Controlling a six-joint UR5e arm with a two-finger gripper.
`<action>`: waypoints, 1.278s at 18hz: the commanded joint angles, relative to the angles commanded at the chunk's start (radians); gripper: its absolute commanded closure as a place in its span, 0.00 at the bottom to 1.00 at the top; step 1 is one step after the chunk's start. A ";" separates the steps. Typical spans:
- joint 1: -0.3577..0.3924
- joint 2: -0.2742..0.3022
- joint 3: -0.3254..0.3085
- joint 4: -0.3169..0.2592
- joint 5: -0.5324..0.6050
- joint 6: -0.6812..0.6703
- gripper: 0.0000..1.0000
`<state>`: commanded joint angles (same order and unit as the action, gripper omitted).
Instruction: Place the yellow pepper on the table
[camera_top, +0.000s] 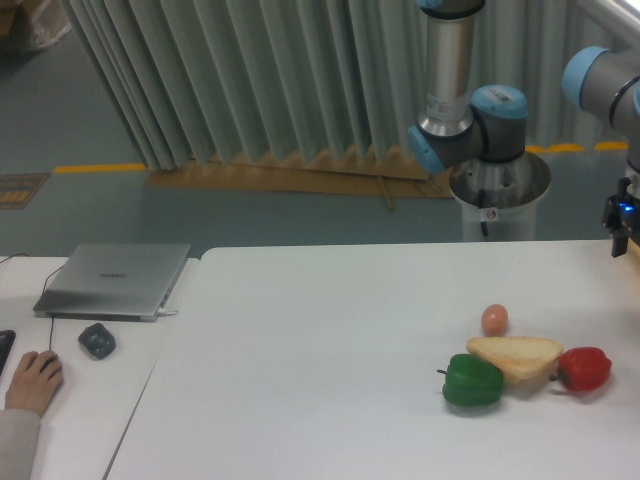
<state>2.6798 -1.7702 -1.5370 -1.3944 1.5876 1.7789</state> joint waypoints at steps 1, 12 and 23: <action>0.021 0.002 -0.003 0.000 0.000 0.052 0.00; 0.153 -0.055 0.002 0.063 0.009 0.706 0.00; 0.224 -0.189 0.026 0.201 0.043 0.951 0.00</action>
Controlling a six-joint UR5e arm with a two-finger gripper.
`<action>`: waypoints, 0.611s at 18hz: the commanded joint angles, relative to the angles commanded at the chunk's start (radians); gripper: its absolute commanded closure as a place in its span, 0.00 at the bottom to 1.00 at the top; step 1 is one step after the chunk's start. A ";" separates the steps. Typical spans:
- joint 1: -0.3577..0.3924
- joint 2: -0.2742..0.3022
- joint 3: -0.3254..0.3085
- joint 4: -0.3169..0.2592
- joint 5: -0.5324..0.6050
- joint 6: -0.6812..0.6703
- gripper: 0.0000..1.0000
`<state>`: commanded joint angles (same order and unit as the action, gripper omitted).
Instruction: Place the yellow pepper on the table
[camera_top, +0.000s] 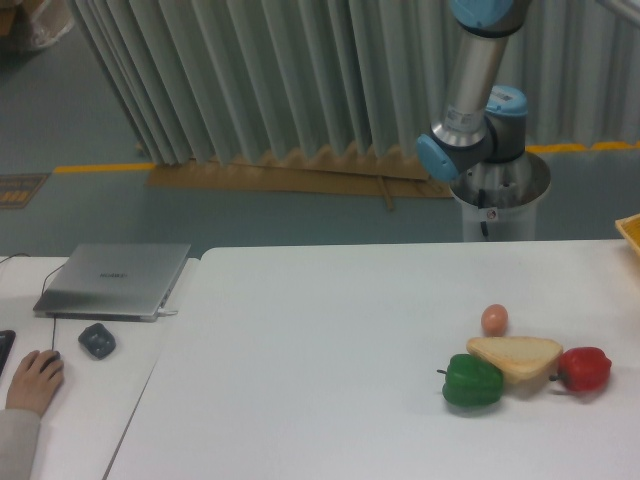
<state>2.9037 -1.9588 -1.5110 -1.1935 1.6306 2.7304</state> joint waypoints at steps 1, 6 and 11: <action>0.005 -0.005 0.000 0.009 0.002 0.014 0.00; 0.008 -0.017 0.000 0.026 0.002 0.028 0.00; 0.022 -0.025 -0.002 0.029 0.002 0.078 0.00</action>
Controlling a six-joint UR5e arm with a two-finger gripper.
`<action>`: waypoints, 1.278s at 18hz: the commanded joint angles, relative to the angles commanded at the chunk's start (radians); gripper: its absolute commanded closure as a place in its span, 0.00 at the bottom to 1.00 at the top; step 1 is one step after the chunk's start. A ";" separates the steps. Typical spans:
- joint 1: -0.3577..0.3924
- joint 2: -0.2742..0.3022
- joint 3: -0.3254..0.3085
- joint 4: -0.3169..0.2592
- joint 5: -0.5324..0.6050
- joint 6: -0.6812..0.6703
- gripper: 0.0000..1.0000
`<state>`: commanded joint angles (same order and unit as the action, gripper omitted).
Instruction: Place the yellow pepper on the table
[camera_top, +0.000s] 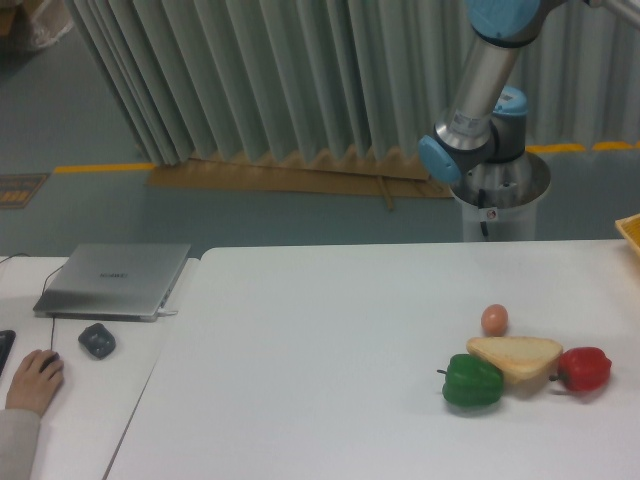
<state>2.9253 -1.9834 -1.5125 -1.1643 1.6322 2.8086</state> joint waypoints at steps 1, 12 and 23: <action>0.002 0.000 -0.002 0.006 0.002 0.005 0.00; 0.003 -0.014 -0.041 0.061 0.021 0.011 0.00; 0.018 -0.020 -0.048 0.061 0.055 -0.024 0.57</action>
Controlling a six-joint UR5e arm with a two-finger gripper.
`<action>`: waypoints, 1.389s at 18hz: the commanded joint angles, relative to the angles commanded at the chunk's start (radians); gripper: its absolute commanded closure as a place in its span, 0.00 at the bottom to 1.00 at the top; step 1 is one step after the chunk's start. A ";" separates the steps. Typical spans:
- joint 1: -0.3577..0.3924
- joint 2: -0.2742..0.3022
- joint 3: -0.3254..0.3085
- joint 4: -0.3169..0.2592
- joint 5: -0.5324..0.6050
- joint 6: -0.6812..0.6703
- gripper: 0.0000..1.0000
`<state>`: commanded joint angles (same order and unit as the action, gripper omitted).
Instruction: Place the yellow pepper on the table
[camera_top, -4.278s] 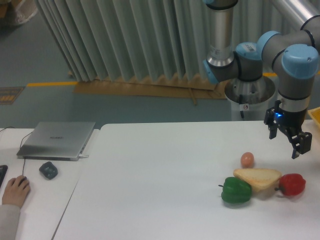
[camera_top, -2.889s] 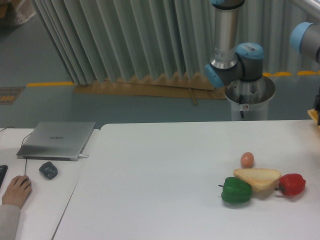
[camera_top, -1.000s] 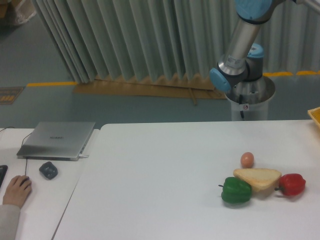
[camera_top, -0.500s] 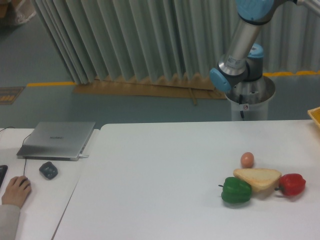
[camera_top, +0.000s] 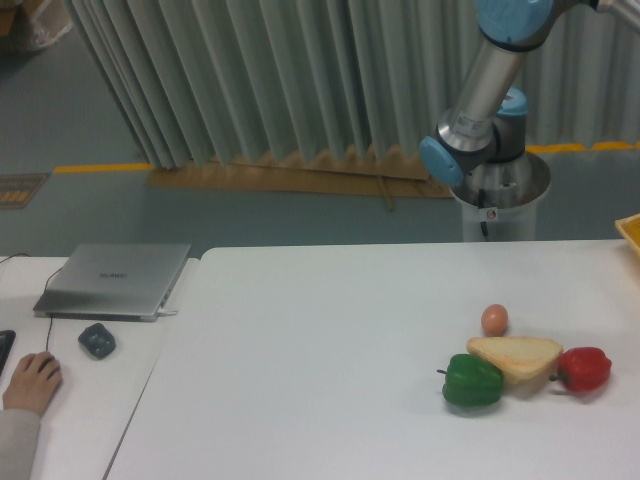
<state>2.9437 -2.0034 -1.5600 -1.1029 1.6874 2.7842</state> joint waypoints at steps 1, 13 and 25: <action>-0.002 0.000 -0.003 -0.002 0.000 -0.012 0.61; -0.029 0.107 0.041 -0.224 -0.046 -0.214 0.64; -0.264 0.156 0.040 -0.330 -0.132 -0.812 0.64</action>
<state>2.6801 -1.8469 -1.5201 -1.4328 1.5555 1.9718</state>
